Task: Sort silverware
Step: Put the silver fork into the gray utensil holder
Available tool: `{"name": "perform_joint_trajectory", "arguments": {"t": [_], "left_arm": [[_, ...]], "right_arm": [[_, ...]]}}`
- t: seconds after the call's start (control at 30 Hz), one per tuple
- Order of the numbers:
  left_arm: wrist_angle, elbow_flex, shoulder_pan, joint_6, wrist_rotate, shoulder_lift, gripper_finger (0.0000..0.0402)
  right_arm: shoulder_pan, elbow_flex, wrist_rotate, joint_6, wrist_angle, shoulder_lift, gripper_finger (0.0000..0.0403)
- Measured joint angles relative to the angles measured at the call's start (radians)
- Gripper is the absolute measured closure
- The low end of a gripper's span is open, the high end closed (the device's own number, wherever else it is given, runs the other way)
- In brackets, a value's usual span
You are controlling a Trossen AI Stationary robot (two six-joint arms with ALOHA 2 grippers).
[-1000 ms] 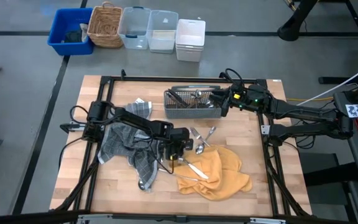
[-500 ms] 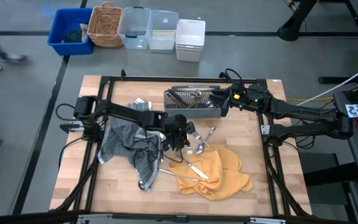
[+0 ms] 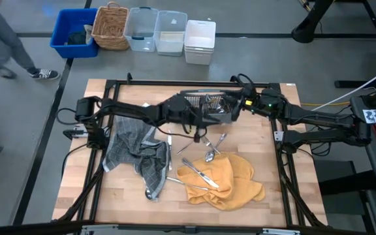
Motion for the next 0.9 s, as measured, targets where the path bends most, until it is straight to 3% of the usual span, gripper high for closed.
{"name": "perform_joint_trajectory", "arguments": {"t": [0.23, 0.5, 0.9], "left_arm": [[0.238, 0.0, 0.033, -0.15, -0.009, 0.076, 0.0397], [0.467, 0.029, 0.067, -0.161, -0.063, 0.202, 0.0397], [0.499, 0.242, 0.148, -0.182, -0.069, 0.394, 0.0396]], "right_arm": [[0.0, -0.001, 0.145, -0.111, 0.081, -0.034, 0.0267], [0.0, -0.001, 0.181, -0.164, 0.216, -0.085, 0.0267], [0.0, -0.001, 0.173, -0.162, 0.241, -0.102, 0.0267]]}}
